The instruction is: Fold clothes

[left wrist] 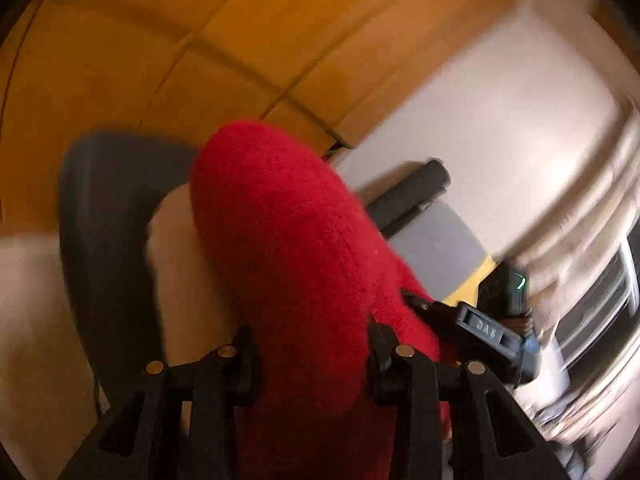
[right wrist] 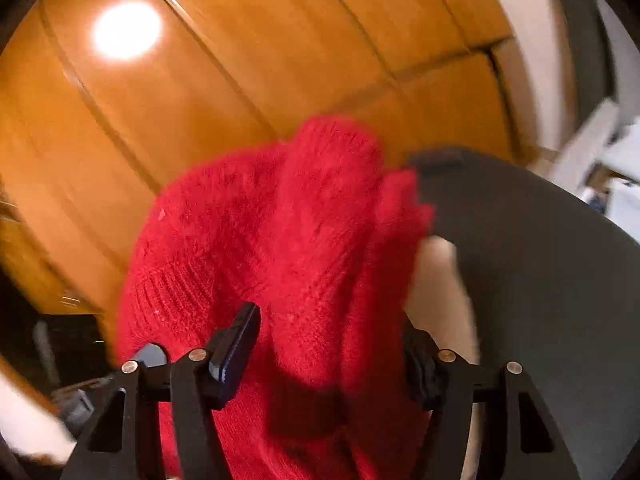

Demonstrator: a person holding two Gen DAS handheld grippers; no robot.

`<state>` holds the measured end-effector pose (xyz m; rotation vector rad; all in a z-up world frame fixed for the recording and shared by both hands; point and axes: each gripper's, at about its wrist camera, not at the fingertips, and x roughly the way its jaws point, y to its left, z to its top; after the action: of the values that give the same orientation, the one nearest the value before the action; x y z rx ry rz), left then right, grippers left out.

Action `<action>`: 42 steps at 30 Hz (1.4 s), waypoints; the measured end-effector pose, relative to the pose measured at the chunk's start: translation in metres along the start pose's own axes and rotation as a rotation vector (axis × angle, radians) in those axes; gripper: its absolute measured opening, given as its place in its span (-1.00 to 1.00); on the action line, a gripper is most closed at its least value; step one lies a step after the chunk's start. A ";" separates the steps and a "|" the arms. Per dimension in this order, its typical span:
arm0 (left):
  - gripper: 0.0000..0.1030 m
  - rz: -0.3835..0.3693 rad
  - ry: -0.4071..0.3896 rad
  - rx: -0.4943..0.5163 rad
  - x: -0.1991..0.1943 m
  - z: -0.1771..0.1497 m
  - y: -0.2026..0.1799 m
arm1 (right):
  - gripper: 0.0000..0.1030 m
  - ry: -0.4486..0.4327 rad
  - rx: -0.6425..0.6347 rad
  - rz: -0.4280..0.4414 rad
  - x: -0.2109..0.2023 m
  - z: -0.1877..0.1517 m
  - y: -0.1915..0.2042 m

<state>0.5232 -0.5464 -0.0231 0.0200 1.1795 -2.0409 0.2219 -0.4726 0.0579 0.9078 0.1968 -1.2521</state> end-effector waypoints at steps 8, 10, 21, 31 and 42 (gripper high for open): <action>-0.01 0.055 0.088 0.114 -0.011 0.019 -0.025 | 0.59 -0.005 0.077 0.001 0.021 -0.034 -0.035; 0.09 0.108 0.084 0.105 -0.023 0.027 -0.029 | 0.81 0.013 0.074 -0.046 0.013 -0.039 -0.034; 0.24 0.087 -0.111 0.439 -0.051 0.016 -0.114 | 0.86 -0.113 -0.404 -0.149 -0.038 -0.042 0.052; 0.09 0.255 0.026 0.440 0.022 -0.019 -0.113 | 1.00 0.137 -0.378 -0.120 0.034 -0.073 0.016; 0.46 0.526 -0.125 0.503 -0.066 -0.002 -0.156 | 1.00 0.006 -0.253 -0.234 -0.009 -0.063 0.029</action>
<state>0.4724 -0.4617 0.1146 0.3986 0.4876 -1.7748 0.2656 -0.4227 0.0365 0.6835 0.4662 -1.4037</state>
